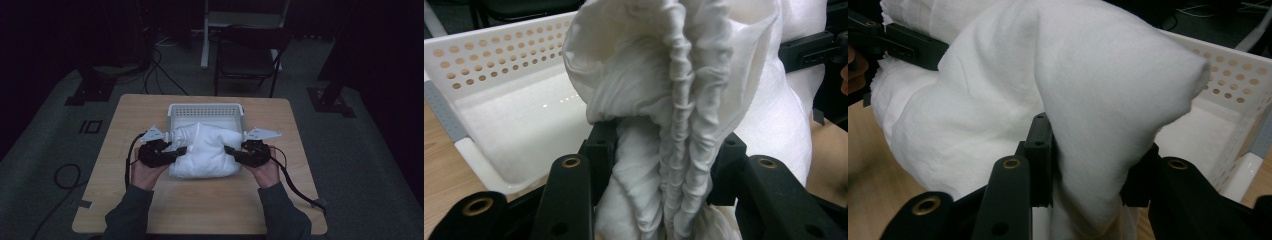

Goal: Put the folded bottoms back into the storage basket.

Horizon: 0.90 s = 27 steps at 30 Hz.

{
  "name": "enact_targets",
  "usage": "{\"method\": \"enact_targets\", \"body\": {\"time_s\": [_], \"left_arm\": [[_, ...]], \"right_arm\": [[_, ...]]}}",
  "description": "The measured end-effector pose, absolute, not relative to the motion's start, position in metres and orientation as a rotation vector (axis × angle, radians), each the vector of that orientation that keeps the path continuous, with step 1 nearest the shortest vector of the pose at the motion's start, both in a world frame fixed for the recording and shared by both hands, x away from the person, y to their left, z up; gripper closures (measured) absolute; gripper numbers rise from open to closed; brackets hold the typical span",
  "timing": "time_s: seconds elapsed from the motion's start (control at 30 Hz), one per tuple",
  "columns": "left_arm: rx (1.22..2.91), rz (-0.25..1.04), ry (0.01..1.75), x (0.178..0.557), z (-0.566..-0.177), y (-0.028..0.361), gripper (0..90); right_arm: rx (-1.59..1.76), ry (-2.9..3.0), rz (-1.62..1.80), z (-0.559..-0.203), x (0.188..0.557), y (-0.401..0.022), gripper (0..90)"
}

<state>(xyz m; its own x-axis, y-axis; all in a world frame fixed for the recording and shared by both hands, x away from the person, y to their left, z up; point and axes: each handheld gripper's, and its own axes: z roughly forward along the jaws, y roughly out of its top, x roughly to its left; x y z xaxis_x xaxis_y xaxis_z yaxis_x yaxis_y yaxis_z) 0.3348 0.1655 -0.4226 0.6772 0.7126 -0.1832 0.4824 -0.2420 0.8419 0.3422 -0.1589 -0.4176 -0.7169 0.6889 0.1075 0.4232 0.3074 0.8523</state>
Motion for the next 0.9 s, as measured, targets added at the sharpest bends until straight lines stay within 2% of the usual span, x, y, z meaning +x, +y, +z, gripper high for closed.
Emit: {"method": "enact_targets", "body": {"time_s": [0.9], "left_arm": [[1.868,0.297,0.954,0.349,-0.414,0.169,57.3]], "right_arm": [[1.022,2.275,1.372,-0.409,0.358,-0.154,65.0]]}}
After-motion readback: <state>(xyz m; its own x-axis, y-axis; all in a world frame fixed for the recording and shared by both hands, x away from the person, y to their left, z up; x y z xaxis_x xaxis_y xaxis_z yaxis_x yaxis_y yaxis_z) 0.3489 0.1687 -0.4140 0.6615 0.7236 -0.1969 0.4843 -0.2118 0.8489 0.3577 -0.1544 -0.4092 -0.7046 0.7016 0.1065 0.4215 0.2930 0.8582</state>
